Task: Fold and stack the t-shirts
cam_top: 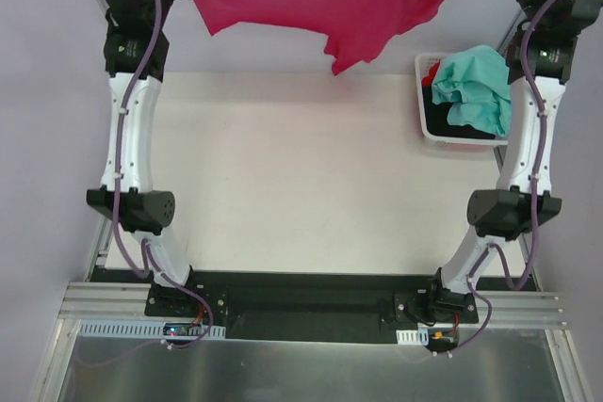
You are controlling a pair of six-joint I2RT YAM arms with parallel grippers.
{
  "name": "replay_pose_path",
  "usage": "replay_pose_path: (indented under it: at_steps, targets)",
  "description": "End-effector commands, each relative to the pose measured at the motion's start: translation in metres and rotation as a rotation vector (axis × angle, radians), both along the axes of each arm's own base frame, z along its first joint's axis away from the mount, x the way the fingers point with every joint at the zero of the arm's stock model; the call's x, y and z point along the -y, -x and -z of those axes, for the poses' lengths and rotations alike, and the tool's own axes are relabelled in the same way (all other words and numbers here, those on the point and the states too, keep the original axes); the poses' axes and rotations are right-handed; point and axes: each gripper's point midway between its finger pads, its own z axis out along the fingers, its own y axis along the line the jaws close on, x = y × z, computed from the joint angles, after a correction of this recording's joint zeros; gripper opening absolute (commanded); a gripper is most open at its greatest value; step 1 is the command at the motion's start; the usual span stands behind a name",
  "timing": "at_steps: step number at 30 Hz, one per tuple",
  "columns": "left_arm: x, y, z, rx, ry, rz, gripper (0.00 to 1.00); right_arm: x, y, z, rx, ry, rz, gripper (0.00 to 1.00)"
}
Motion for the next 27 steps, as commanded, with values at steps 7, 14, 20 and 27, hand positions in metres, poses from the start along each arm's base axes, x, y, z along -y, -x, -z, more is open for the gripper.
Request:
replay_pose_path:
  at_steps: [7,14,20,27]
  targets:
    - [-0.028,0.121,0.054,-0.042,0.057,-0.081,0.0,-0.031,0.124,0.034,0.015,0.058,-0.102,0.01]
    - [-0.036,0.22,0.139,-0.195,0.074,-0.097,0.0,-0.035,0.209,0.123,-0.175,0.096,-0.01,0.01]
    - [-0.039,0.323,0.184,-0.284,0.142,-0.093,0.0,-0.04,0.325,0.15,-0.21,0.095,0.07,0.01]
    - [-0.012,0.403,0.27,-0.629,0.397,0.002,0.0,-0.052,0.402,0.244,-0.584,-0.093,-0.03,0.01]
